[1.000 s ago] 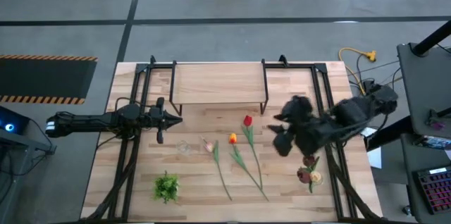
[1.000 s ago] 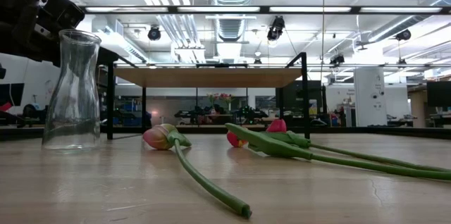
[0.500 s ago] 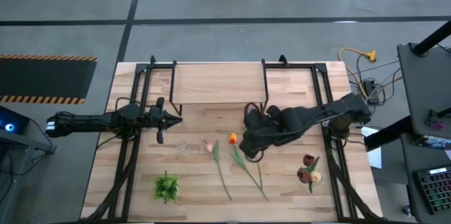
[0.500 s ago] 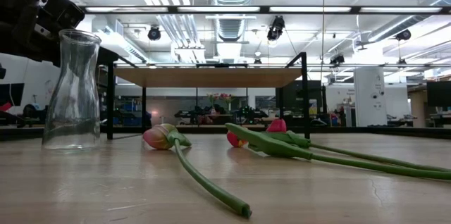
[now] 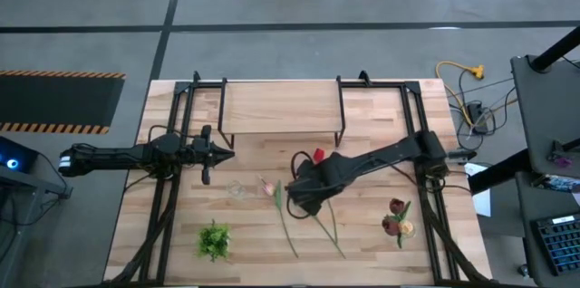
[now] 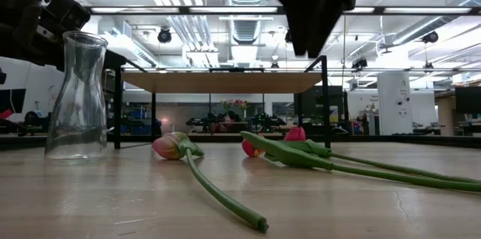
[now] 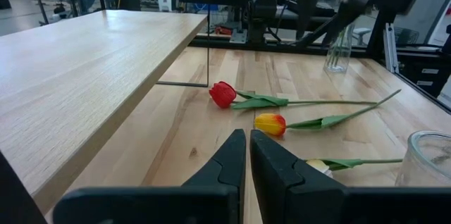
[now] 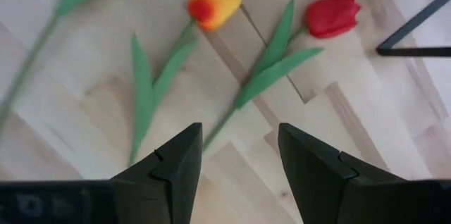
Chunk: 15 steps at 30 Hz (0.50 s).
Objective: Pick and place flowers into a vace then onto a shelf
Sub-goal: Put the red flower into the left transparent flower vase
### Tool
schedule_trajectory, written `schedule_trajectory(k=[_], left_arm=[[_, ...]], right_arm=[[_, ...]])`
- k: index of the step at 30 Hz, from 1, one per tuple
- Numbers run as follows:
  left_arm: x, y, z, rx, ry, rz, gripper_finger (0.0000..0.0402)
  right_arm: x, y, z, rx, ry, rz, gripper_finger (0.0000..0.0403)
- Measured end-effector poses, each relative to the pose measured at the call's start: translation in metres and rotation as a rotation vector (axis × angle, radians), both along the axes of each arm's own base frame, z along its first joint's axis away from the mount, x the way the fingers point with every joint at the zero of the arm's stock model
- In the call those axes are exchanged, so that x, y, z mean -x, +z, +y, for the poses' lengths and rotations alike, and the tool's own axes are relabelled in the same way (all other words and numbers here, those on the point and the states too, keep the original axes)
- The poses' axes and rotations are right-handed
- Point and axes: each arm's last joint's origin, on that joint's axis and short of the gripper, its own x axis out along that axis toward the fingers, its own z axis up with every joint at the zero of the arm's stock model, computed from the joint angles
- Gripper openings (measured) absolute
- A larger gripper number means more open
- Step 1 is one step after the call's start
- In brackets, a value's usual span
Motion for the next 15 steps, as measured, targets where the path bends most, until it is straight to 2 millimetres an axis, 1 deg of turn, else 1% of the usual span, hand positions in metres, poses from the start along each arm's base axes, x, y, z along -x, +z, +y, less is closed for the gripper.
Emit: schedule_trajectory(k=[4, 8, 15], left_arm=[[0.000, 0.000, 0.000, 0.000, 0.000, 0.000, 0.0005], [0.000, 0.000, 0.000, 0.000, 0.000, 0.000, 0.0005], [0.000, 0.000, 0.000, 0.000, 0.000, 0.000, 0.0005]], right_arm=[[-0.003, -0.011, 0.002, -0.015, 0.000, 0.047, 0.0178], [-0.004, -0.015, 0.003, -0.025, -0.013, 0.055, 0.0178], [0.004, -0.033, 0.001, -0.006, -0.083, 0.106, 0.0178]])
